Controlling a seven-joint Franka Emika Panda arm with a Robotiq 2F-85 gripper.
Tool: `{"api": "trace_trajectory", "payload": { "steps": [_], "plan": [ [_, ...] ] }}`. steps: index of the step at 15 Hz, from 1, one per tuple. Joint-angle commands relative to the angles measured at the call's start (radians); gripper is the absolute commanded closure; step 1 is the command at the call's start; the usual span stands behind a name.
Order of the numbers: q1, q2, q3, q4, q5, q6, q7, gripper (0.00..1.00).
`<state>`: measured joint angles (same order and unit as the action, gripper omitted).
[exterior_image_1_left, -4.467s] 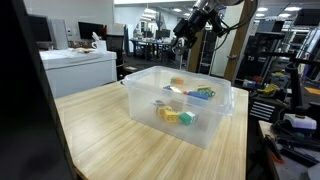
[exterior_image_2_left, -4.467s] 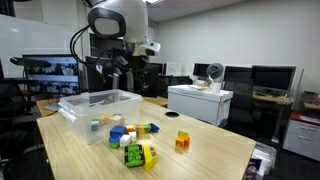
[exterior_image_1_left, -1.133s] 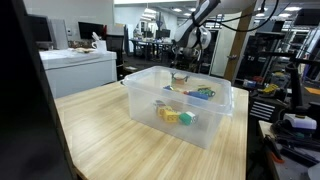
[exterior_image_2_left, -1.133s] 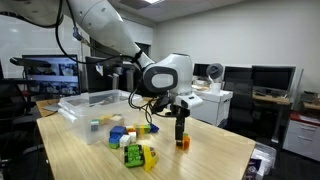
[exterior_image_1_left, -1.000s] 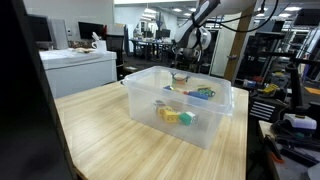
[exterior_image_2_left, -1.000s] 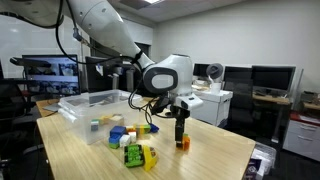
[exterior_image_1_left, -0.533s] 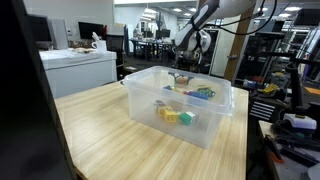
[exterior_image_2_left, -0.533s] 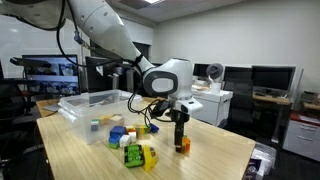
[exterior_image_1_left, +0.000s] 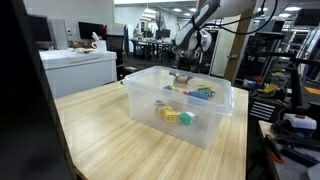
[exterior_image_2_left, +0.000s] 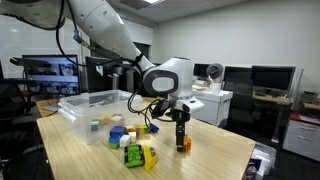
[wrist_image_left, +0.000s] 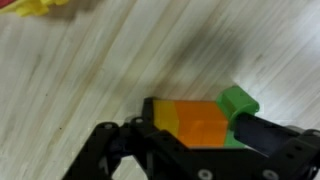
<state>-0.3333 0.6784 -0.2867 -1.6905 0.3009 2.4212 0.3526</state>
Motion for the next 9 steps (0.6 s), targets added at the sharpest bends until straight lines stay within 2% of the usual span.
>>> {"api": "trace_trajectory", "payload": {
  "steps": [1,5,6,7,9],
  "plan": [
    [-0.012,-0.028,0.014,-0.034,-0.027,0.001,-0.057,0.53],
    [-0.016,-0.057,0.024,-0.049,-0.023,-0.002,-0.112,0.81],
    [-0.015,-0.067,0.025,-0.053,-0.025,-0.006,-0.124,0.38],
    [-0.015,-0.074,0.028,-0.055,-0.024,-0.006,-0.133,0.42],
    [-0.012,-0.087,0.028,-0.055,-0.028,-0.011,-0.140,0.36]
  ]
}}
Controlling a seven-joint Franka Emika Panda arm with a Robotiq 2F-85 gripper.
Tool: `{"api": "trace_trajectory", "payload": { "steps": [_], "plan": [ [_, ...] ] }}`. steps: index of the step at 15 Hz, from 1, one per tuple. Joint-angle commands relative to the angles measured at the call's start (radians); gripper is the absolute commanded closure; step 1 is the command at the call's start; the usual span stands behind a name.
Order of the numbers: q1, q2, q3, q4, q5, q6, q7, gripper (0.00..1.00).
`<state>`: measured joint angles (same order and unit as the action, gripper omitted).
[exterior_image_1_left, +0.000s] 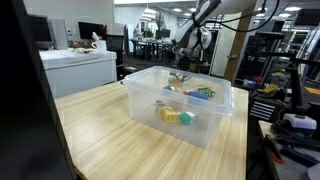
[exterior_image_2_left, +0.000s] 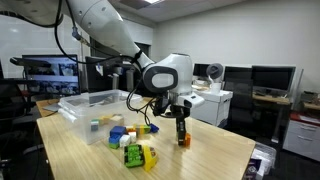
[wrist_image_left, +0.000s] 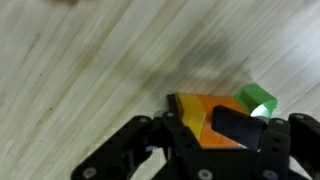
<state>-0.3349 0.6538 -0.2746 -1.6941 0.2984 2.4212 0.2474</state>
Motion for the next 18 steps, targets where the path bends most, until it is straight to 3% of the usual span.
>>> {"api": "trace_trajectory", "payload": {
  "steps": [1,5,6,18],
  "plan": [
    [-0.010,-0.070,0.015,-0.049,-0.027,-0.014,-0.037,0.29],
    [-0.016,-0.090,0.016,-0.038,-0.026,-0.016,-0.048,0.03],
    [-0.022,-0.093,0.022,-0.035,-0.021,-0.018,-0.062,0.01],
    [-0.171,-0.042,0.144,0.015,-0.068,-0.010,-0.693,0.00]
  ]
}}
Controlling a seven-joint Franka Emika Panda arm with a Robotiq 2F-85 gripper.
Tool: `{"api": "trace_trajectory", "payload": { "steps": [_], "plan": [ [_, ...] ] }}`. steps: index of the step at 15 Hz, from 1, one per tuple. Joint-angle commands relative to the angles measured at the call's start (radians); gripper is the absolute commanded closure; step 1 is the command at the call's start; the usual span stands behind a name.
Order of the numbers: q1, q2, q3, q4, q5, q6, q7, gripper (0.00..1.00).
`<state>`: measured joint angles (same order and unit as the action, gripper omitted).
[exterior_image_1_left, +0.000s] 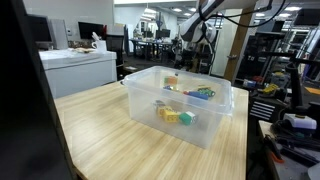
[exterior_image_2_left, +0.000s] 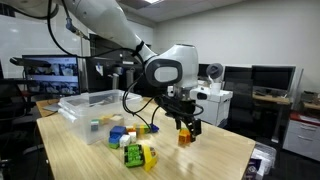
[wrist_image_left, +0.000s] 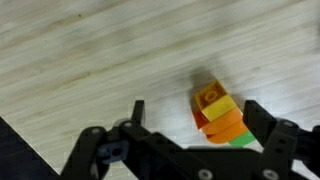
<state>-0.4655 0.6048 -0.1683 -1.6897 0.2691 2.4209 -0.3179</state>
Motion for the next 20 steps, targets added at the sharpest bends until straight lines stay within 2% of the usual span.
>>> {"api": "trace_trajectory", "payload": {
  "steps": [1,6,15,16,20],
  "plan": [
    [-0.047,0.011,0.046,0.010,-0.049,-0.008,-0.172,0.00],
    [-0.057,0.048,0.086,0.018,-0.115,0.013,-0.369,0.00],
    [-0.043,0.114,0.134,0.090,-0.143,0.042,-0.503,0.00],
    [-0.045,0.118,0.135,0.094,-0.141,0.046,-0.512,0.25],
    [-0.054,0.123,0.135,0.104,-0.134,0.047,-0.544,0.53]
  ]
}}
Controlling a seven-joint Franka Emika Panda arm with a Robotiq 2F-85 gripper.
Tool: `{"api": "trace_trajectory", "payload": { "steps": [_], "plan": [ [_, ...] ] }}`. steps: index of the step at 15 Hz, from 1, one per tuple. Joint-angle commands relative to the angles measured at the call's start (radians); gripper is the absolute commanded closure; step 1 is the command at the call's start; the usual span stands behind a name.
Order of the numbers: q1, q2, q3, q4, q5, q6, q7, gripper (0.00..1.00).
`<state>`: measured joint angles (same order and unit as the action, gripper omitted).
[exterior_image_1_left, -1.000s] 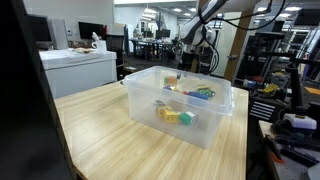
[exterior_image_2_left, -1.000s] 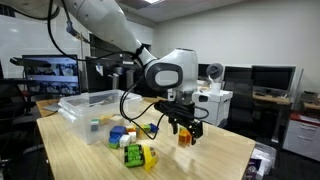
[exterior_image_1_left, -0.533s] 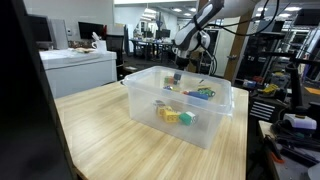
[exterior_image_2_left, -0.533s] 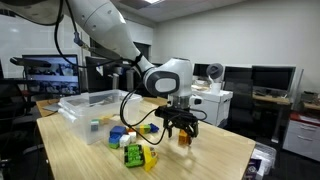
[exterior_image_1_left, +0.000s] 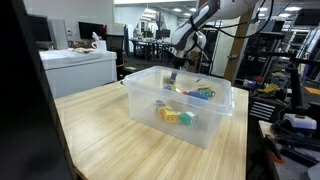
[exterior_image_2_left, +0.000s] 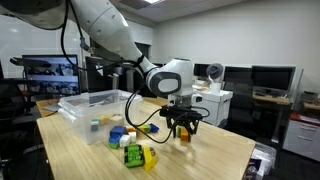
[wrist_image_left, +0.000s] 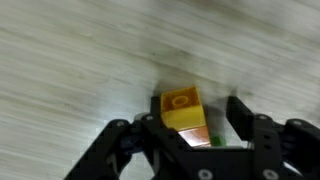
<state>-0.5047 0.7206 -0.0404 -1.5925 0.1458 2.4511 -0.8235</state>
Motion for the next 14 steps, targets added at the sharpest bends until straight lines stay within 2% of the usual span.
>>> {"api": "trace_trajectory", "payload": {
  "steps": [1,4,7,9,10,14],
  "plan": [
    [-0.017,0.004,0.008,0.007,-0.008,0.017,-0.042,0.67],
    [-0.037,-0.019,0.017,-0.016,0.034,0.002,-0.018,0.89],
    [-0.073,-0.068,0.034,-0.047,0.123,0.018,0.010,0.89],
    [-0.092,-0.203,0.077,-0.129,0.236,0.019,0.040,0.89],
    [-0.099,-0.227,0.094,-0.139,0.286,0.025,0.036,0.89],
    [-0.102,-0.421,0.176,-0.263,0.575,-0.009,-0.060,0.89]
  ]
}}
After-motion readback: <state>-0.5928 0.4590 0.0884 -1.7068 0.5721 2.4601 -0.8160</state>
